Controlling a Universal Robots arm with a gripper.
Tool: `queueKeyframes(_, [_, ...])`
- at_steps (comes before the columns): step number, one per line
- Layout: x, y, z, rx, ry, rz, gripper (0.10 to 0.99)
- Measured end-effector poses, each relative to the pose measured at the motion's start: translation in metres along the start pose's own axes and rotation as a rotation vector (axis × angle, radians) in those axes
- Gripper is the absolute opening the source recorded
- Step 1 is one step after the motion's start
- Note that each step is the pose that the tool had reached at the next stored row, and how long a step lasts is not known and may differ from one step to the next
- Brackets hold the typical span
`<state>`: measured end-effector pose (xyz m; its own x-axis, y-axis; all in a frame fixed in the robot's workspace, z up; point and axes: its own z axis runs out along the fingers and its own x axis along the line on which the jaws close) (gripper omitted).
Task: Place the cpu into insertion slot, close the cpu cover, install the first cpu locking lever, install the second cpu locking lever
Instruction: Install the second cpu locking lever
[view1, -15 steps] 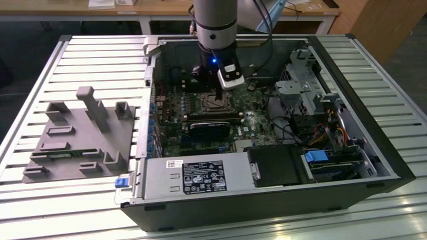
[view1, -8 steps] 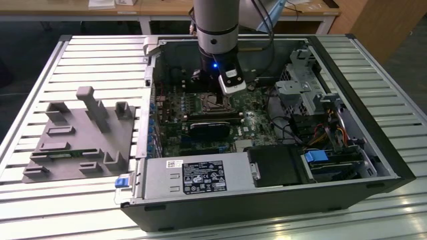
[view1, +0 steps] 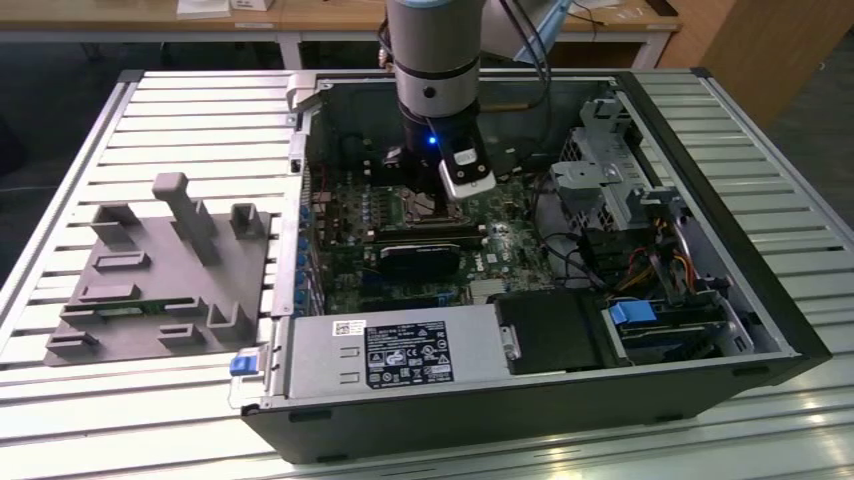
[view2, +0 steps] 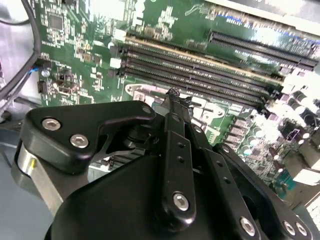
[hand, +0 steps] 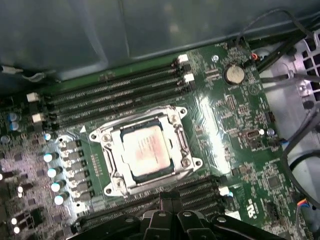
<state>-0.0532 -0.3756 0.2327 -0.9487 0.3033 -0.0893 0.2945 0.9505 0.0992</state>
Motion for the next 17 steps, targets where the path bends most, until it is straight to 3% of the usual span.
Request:
queueKeyframes(8, [-0.0007,-0.0023,0.0002,0.001,0.0032,-0.002,0.106])
queueKeyframes(14, [-0.0005,-0.0025,0.0021,0.015,0.0555,-0.020,0.106])
queueKeyframes(17, [-0.0005,-0.0028,0.0020,0.015,0.0565,-0.021,0.106])
